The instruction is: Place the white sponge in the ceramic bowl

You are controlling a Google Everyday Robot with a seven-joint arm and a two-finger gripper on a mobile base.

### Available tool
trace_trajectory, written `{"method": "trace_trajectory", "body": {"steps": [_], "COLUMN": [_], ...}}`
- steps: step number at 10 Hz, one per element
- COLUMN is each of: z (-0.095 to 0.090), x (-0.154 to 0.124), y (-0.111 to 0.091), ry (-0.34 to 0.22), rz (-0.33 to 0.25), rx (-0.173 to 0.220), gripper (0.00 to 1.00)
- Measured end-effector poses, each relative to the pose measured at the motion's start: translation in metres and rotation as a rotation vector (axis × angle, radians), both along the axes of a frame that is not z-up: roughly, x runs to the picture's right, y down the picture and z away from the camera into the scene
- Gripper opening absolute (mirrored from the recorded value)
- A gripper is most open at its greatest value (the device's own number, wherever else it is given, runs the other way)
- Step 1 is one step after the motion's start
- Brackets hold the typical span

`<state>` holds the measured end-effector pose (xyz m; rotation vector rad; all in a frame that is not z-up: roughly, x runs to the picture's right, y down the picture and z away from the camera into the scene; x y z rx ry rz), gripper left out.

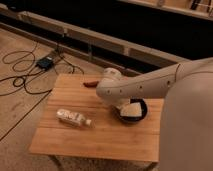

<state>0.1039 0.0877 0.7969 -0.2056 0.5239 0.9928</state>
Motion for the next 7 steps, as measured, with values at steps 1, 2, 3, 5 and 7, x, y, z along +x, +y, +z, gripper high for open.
{"method": "trace_trajectory", "body": {"steps": [1,2,3,5,7], "z": [0.009,0.024,0.035,0.053,0.066], "x": [0.001,0.004,0.007,0.014,0.021], "y": [-0.004,-0.008,-0.012,-0.019,-0.025], "ry": [-0.006,-0.011,-0.013,-0.008,-0.003], "rz": [-0.001,0.001,0.004,0.013,0.026], "rx": [0.004,0.008,0.011,0.011,0.007], "gripper": [0.0,0.0,0.0,0.11,0.31]}}
